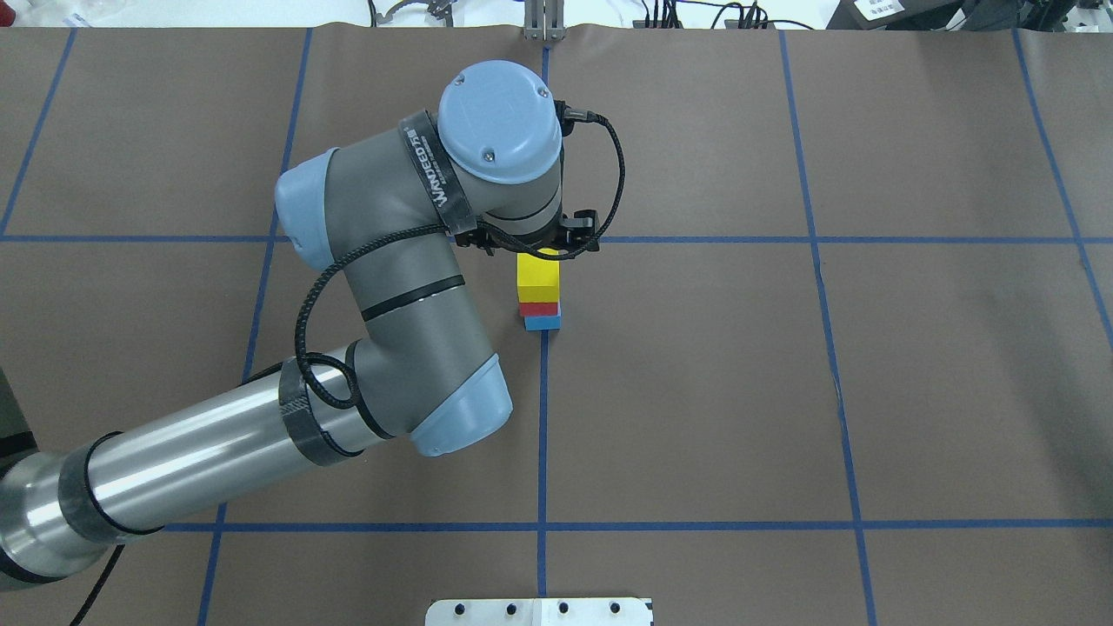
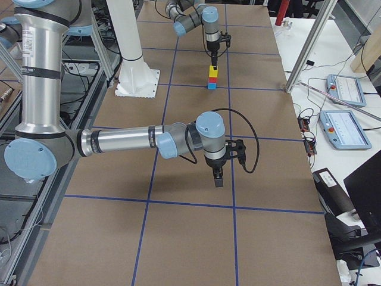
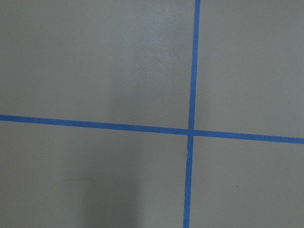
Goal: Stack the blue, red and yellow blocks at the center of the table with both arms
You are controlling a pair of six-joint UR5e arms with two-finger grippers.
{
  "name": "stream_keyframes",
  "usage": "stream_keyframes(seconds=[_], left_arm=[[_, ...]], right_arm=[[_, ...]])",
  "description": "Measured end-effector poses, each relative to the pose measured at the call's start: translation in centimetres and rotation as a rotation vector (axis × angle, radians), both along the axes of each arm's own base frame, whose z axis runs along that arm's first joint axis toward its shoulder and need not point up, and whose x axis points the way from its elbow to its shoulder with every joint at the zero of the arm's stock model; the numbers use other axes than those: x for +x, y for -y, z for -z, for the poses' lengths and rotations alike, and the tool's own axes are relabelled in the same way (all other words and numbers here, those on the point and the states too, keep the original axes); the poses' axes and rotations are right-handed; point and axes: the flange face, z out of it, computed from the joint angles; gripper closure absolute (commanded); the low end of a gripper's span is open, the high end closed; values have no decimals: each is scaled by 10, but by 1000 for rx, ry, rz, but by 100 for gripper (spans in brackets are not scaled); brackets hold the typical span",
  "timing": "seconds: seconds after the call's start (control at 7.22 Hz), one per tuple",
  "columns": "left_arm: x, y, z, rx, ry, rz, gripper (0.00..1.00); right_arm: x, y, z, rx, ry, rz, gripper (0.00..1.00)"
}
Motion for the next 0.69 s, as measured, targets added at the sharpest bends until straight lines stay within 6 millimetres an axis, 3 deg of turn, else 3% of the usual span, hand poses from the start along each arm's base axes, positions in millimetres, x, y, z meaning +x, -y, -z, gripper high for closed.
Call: stream_keyframes(seconds=[0.14, 0.28, 0.55, 0.69], left_arm=[[-57, 7, -9, 46, 34, -50, 0], [-129, 20, -42, 102, 65, -116, 0], [-296, 72, -142, 205, 129, -256, 0], [-373, 98, -202, 238, 173, -317, 0]], right_arm=[[4, -1, -1, -4, 2, -7, 0], [12, -4, -3, -12, 6, -23, 0], [27, -17, -15, -62, 18, -45, 0], [30, -27, -25, -89, 18, -51, 0]])
